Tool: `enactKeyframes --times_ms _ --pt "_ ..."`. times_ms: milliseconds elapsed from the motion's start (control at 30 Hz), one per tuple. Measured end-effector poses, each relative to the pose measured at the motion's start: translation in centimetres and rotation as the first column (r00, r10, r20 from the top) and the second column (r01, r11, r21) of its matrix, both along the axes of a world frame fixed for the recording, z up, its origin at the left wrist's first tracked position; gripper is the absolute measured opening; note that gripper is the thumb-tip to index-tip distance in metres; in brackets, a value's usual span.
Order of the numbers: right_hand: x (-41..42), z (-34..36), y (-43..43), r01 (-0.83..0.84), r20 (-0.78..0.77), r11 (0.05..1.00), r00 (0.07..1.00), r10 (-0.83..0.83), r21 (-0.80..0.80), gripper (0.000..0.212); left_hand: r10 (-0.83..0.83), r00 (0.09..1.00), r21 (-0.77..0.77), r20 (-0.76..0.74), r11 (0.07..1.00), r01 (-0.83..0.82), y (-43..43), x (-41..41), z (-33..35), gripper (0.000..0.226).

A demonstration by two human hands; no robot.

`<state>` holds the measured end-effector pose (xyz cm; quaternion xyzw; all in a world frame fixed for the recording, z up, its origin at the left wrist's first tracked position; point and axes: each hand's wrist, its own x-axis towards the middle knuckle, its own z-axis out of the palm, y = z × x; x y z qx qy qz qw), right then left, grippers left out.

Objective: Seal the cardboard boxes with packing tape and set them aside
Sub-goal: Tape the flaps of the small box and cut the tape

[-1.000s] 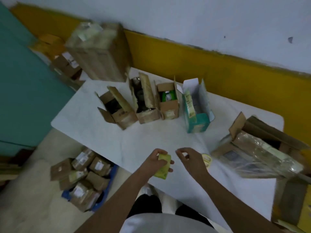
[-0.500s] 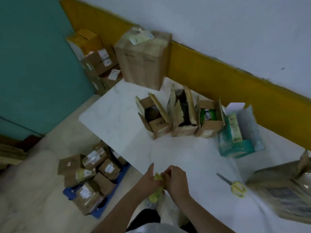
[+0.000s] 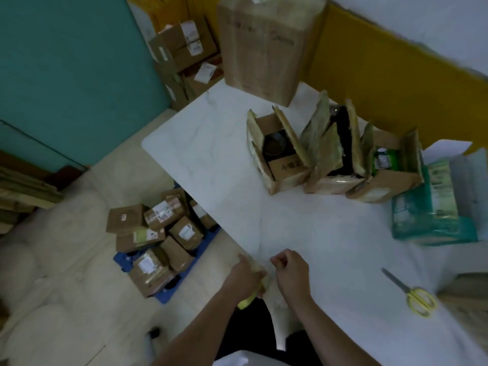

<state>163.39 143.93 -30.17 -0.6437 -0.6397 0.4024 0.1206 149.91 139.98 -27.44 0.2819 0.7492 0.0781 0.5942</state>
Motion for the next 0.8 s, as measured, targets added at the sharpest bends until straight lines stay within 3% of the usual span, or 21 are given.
enactKeyframes --times_ms 67,200,267,333,433,567,700,800 --pt "-0.4 -1.8 0.0 -0.037 0.019 0.999 0.999 0.036 0.017 0.022 -0.021 1.0 -0.021 0.009 1.0 0.021 0.4 -0.1 -1.6 0.087" --pt "-0.9 -3.7 0.7 -0.234 0.161 0.962 0.964 0.211 0.141 0.032 0.06 0.989 0.069 0.132 0.995 -0.07 0.8 -0.4 -3.5 0.033" --pt "-0.9 -3.8 0.7 -0.338 0.261 0.922 0.922 0.285 0.188 0.032 0.137 0.971 0.091 0.195 0.983 -0.157 0.6 -0.3 -4.0 0.024" --pt "-0.4 -4.0 0.4 -0.32 0.321 0.924 0.915 0.244 0.209 0.028 0.17 0.97 0.112 0.176 0.975 -0.192 0.3 -0.1 -4.3 0.02" --pt "-0.1 -3.7 0.9 -0.147 0.337 0.984 0.936 0.106 0.099 0.042 0.234 0.959 0.093 0.159 0.964 -0.251 0.2 0.0 -4.8 0.036" --pt "0.5 -2.8 2.6 -0.235 0.377 0.971 0.903 0.205 0.034 0.042 0.255 0.965 0.071 0.055 0.963 -0.259 0.7 -0.1 -6.8 0.055" --pt "1.5 -2.7 1.0 -0.312 0.363 0.935 0.901 0.236 0.166 0.031 0.26 0.965 0.083 -0.041 0.963 -0.256 1.0 0.7 -6.4 0.064" --pt "1.7 -4.1 -1.2 -0.51 0.441 0.807 0.823 0.358 0.298 0.051 0.227 0.958 0.093 -0.174 0.973 -0.213 0.6 1.1 -7.1 0.077"
